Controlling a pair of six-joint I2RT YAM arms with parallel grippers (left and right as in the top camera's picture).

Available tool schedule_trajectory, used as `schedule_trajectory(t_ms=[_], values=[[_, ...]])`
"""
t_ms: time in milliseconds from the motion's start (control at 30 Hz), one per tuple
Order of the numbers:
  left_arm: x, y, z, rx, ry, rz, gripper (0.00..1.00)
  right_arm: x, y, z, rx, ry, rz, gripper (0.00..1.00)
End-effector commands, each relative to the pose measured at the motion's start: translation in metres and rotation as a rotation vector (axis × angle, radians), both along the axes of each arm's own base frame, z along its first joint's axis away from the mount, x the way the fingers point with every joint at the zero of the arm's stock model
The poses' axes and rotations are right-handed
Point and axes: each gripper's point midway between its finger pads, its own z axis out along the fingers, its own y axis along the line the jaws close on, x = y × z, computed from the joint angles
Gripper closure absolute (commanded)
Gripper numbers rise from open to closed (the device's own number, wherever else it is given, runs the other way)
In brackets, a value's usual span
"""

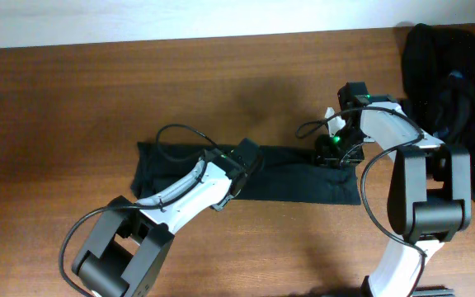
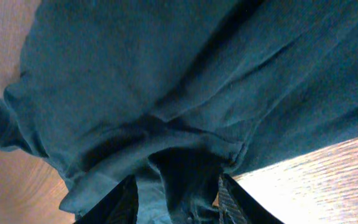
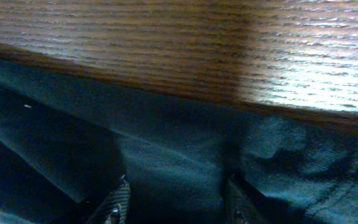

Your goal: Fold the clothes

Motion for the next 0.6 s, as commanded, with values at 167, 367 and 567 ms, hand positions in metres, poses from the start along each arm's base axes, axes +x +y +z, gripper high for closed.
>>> schedule_trajectory(t_ms=[167, 367, 567], values=[[0.009, -0.001, 0.007, 0.003, -0.020, -0.036, 0.58, -0.011, -0.007, -0.011, -0.039, 0.030, 0.008, 0.44], [0.003, 0.003, 0.007, 0.023, 0.005, -0.035, 0.59, -0.011, -0.007, -0.011, -0.039, 0.031, 0.008, 0.44], [-0.006, 0.010, 0.006, 0.043, 0.040, -0.015, 0.60, -0.011, -0.007, -0.011, -0.039, 0.029, 0.008, 0.44]])
